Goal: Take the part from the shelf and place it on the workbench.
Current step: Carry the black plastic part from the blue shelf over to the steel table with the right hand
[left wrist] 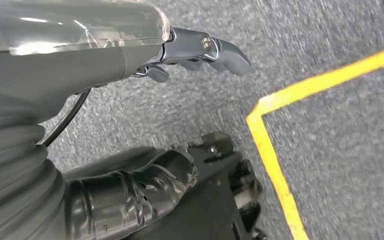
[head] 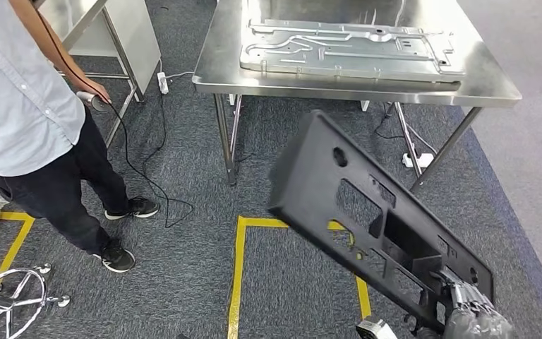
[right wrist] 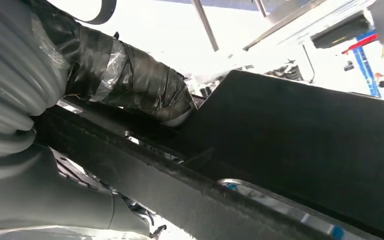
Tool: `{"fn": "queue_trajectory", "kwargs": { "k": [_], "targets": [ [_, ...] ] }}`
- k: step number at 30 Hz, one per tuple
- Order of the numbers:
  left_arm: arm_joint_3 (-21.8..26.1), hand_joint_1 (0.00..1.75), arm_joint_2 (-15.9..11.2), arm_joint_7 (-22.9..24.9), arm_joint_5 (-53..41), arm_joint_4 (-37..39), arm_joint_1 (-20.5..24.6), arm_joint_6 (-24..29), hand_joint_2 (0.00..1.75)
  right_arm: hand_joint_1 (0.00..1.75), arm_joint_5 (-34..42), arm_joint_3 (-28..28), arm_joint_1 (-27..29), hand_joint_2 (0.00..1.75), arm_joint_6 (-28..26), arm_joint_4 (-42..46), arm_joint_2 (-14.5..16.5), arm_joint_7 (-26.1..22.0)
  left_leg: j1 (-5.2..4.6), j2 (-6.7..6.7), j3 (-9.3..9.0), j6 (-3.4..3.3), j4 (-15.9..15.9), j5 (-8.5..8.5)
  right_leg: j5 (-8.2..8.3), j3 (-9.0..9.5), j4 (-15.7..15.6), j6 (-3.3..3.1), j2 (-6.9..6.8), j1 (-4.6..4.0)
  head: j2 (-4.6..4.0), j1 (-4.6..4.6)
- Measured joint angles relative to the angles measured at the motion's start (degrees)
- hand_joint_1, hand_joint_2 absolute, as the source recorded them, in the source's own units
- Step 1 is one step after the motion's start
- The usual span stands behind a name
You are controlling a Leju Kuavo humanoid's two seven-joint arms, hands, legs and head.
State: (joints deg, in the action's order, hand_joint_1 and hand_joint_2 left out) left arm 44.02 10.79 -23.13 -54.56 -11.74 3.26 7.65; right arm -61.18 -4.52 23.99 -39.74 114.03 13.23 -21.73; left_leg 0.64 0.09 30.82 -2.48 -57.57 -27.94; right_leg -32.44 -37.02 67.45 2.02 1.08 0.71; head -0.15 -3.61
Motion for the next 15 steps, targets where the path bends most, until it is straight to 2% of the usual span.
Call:
{"fn": "queue_trajectory", "kwargs": {
  "k": [1, 2, 3, 4, 6, 7, 8, 10, 12, 13, 15],
  "targets": [
    [0.0, 0.00, 0.0, 0.0, -0.1, 0.0, -0.1, -0.1, 1.75, 1.75, -0.3, 0.6, -0.1, 1.75, 0.0, -0.2, -0.6, 0.4, -0.03, 0.23, 0.05, -0.07, 0.0, -0.02, -1.59, -1.73, 3.6, 0.27, -0.28, 0.11, 0.00, 0.01],
    [0.0, 0.00, 0.0, 0.0, -0.2, 0.0, -0.1, -0.1, 1.75, 1.75, -0.5, 1.3, -0.1, 1.75, 0.0, -0.4, -1.2, 0.9, -0.05, 0.46, 0.06, -0.06, 0.0, -0.07, -2.35, -3.00, 6.1, 0.48, -0.40, 0.23, 0.00, 0.01],
    [0.0, 0.00, 0.0, 0.0, -0.3, 0.0, -0.2, -0.1, 1.75, 1.75, -0.7, 2.0, -0.1, 1.75, 0.0, -0.7, -1.9, 1.2, -0.05, 0.66, 0.04, -0.02, -0.1, -0.13, -2.00, -3.35, 6.8, 0.61, -0.46, 0.36, 0.00, 0.01],
    [0.1, 0.00, 0.0, 0.0, -0.3, 0.0, -0.2, -0.1, 1.75, 1.75, -1.0, 2.7, -0.1, 1.75, 0.0, -0.9, -2.4, 1.5, -0.04, 0.79, -0.04, 0.07, -0.1, -0.22, -0.60, -2.57, 5.3, 0.68, -0.55, 0.47, 0.00, 0.01],
    [0.1, 0.00, 0.0, 0.0, -0.4, 0.0, -0.2, -0.1, 1.75, 1.75, -1.4, 3.8, -0.1, 1.75, 0.0, -1.2, -3.4, 1.7, -0.05, 0.95, -0.29, 0.46, -0.2, -0.51, 3.04, 1.30, -2.2, 0.57, -1.09, 0.61, 0.00, 0.01],
    [0.1, 0.00, 0.0, 0.0, -0.4, 0.0, -0.1, -0.2, 1.75, 1.75, -1.5, 4.3, -0.1, 1.75, 0.0, -1.3, -3.7, 1.7, -0.14, 0.98, -0.36, 0.75, -0.4, -0.71, 4.16, 2.93, -5.5, 0.32, -1.36, 0.49, 0.00, 0.01],
    [0.1, 0.00, 0.0, 0.0, -0.4, 0.0, -0.1, -0.2, 1.75, 1.75, -1.6, 4.7, -0.2, 1.75, 0.0, -1.4, -4.0, 1.8, -0.22, 1.01, -0.39, 1.07, -0.4, -0.83, 4.60, 3.87, -7.5, 0.01, -1.54, 0.32, 0.00, 0.03],
    [0.2, 0.00, -0.1, 0.0, -0.4, 0.0, -0.1, -0.3, 1.75, 1.75, -1.4, 5.3, -0.2, 1.75, 0.0, -1.5, -4.5, 2.1, -0.35, 1.09, -0.48, 1.76, -0.4, -0.91, 4.50, 3.99, -8.2, -0.73, -1.40, -0.04, 0.00, 0.05],
    [0.2, 0.00, -0.1, 0.1, -0.4, 0.0, -0.1, -0.5, 1.75, 1.75, -1.0, 5.6, -0.2, 1.75, 0.0, -1.5, -4.7, 2.3, -0.24, 1.02, -0.44, 2.44, -0.6, -1.38, 4.66, 4.13, -8.5, -1.51, -1.17, 0.12, 0.00, 0.06],
    [0.2, 0.00, -0.1, 0.1, -0.4, 0.0, -0.1, -0.6, 1.75, 1.75, -0.6, 5.7, -0.2, 1.75, 0.0, -1.5, -4.7, 2.2, -0.18, 0.88, 0.05, 2.68, -1.9, -2.27, 4.75, 4.23, -8.7, -1.95, -1.12, 0.21, 0.00, 0.08],
    [0.3, 0.00, -0.1, 0.2, -0.4, 0.0, -0.1, -0.7, 1.75, 1.75, 0.1, 5.9, -0.3, 1.75, 0.0, -1.5, -4.8, 1.8, -0.07, 0.53, 2.91, 2.98, -8.0, -5.65, 4.74, 4.32, -8.9, -2.65, -1.07, 0.14, 0.00, 0.10]
  ]
}}
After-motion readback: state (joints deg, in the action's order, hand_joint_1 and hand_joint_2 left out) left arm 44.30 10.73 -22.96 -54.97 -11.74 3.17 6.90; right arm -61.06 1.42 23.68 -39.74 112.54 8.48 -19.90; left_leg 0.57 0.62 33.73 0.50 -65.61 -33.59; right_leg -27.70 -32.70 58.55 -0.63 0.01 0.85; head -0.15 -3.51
